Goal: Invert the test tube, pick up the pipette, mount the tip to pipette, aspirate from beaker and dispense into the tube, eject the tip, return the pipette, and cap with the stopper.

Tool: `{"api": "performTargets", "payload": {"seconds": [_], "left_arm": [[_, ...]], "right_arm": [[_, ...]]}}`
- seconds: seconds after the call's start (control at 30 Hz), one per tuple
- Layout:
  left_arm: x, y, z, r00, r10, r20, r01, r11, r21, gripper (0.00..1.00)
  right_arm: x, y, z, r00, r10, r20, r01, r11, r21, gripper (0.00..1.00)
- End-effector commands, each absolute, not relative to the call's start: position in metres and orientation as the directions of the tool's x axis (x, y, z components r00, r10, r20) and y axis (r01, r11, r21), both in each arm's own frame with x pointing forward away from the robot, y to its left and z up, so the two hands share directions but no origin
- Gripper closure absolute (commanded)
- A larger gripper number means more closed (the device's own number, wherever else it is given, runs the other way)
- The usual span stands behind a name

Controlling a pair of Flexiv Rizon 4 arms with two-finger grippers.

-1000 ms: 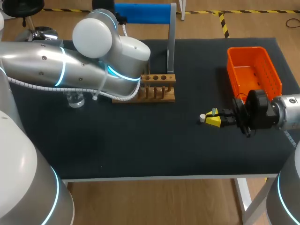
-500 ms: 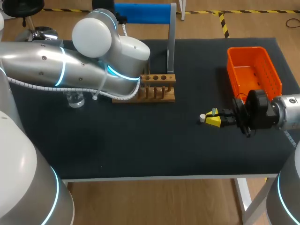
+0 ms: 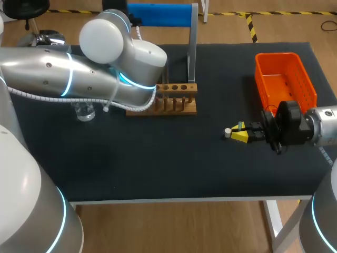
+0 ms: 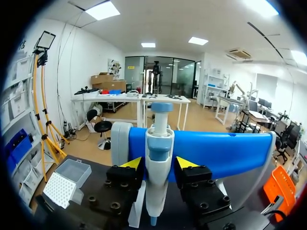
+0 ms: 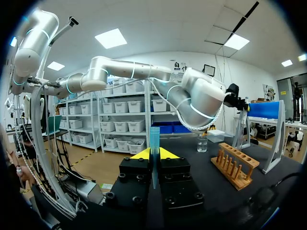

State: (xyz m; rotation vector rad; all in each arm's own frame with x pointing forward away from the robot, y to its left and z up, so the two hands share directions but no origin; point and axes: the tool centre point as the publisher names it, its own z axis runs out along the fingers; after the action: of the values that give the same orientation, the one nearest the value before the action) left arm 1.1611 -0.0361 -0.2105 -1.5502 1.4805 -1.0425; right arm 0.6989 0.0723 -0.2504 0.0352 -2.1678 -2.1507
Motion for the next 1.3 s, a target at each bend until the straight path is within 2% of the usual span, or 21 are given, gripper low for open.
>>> {"api": "performTargets", "payload": {"seconds": [0.03, 0.4, 0.5, 0.53, 0.57, 0.6, 0.87, 1.3], "left_arm": [[1.164, -0.035, -0.213, 0.003, -0.998, 0.069, -0.396, -0.064, -0.916, 0.6], [1.167, -0.033, -0.213, -0.009, -0.996, 0.09, -0.394, -0.079, -0.916, 0.61], [1.167, -0.033, -0.213, -0.012, -0.996, 0.089, -0.394, -0.078, -0.916, 0.65], [1.167, -0.033, -0.213, -0.012, -0.996, 0.089, -0.395, -0.077, -0.916, 0.71], [1.167, -0.033, -0.214, -0.012, -0.996, 0.089, -0.395, -0.077, -0.915, 0.91], [1.167, -0.033, -0.214, -0.012, -0.996, 0.088, -0.396, -0.077, -0.915, 1.0], [1.165, -0.032, -0.209, -0.008, -0.996, 0.087, -0.39, -0.077, -0.917, 1.0], [1.165, -0.033, -0.169, -0.053, -0.998, 0.042, -0.323, -0.022, -0.946, 1.0]], "right_arm": [[0.698, 0.072, -0.25, -0.996, -0.077, 0.046, 0.045, 0.01, 0.999, 1.0], [0.698, 0.072, -0.25, -0.996, -0.077, 0.046, 0.045, 0.01, 0.999, 1.0], [0.698, 0.072, -0.25, -0.996, -0.077, 0.046, 0.045, 0.01, 0.999, 1.0], [0.698, 0.072, -0.25, -0.996, -0.077, 0.046, 0.045, 0.01, 0.999, 1.0], [0.698, 0.072, -0.25, -0.996, -0.077, 0.046, 0.045, 0.01, 0.999, 1.0], [0.698, 0.072, -0.25, -0.996, -0.077, 0.046, 0.045, 0.01, 0.999, 1.0], [0.698, 0.072, -0.25, -0.996, -0.077, 0.046, 0.045, 0.01, 0.999, 1.0], [0.698, 0.072, -0.25, -0.996, -0.077, 0.046, 0.045, 0.01, 0.999, 1.0]]}}
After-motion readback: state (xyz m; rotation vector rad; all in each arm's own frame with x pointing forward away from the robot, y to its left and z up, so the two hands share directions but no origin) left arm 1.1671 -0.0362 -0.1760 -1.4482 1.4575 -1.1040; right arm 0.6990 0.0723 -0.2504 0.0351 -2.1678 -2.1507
